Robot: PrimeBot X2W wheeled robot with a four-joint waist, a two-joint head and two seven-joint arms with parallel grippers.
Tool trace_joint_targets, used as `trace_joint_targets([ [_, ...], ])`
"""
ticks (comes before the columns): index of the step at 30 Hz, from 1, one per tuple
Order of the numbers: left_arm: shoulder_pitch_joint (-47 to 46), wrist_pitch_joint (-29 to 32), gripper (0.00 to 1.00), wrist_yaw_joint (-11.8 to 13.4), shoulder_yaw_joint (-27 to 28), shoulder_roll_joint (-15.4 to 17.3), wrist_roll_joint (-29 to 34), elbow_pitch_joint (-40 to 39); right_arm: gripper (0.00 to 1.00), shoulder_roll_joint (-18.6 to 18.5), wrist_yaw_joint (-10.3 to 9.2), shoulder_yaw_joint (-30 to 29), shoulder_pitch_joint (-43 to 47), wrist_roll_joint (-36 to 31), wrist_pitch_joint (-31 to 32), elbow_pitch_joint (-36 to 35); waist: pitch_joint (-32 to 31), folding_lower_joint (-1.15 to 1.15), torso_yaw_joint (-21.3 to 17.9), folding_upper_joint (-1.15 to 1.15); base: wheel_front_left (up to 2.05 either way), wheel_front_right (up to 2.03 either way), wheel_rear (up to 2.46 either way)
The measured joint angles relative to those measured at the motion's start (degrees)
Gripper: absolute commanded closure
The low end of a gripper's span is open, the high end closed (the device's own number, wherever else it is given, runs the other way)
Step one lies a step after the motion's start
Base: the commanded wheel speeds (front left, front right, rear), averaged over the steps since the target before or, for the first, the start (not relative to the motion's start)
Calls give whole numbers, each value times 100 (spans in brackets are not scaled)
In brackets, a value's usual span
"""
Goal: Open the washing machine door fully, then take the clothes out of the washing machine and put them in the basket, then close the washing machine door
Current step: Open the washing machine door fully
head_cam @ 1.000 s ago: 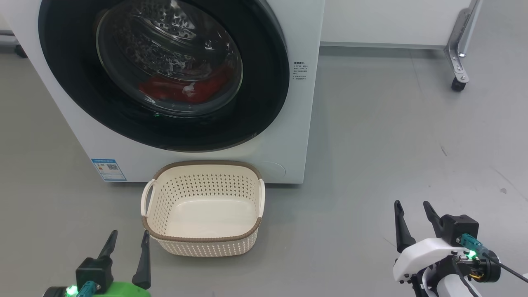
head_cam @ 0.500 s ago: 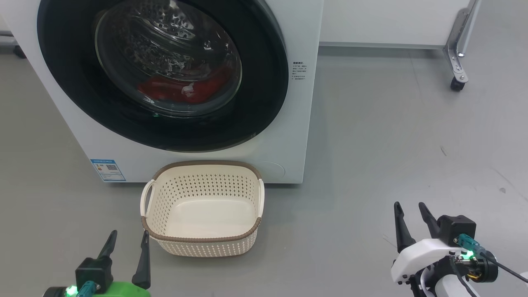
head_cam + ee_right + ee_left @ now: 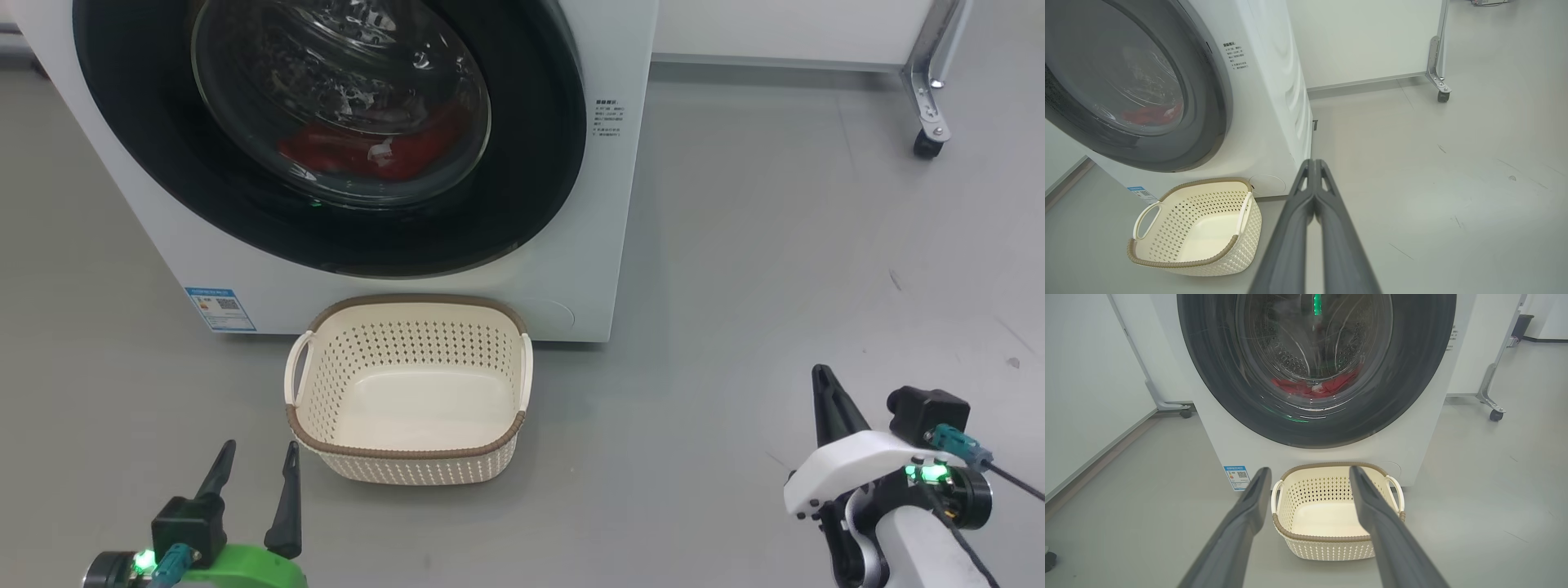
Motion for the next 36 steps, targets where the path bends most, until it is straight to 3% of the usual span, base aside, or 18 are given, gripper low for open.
trace_joint_targets([
  [7, -175, 0, 0, -25, 15, -3, -7, -63, 100, -77, -34, -321, -416, 304, 554, 13, 279, 0, 93, 0, 0, 0, 0],
  [19, -539, 0, 0, -92, 31, -18, -92, -193, 100, 63, -59, -1216, -1647, 1825, 1477, -445, 923, 0, 340, 0, 0, 0, 0],
  [36, -1247, 0, 0, -226, -186, -58, -392, -207, 100, 136, -392, -1925, -3509, 3127, 2225, -710, 1938, 0, 963, 0, 0, 0, 0],
])
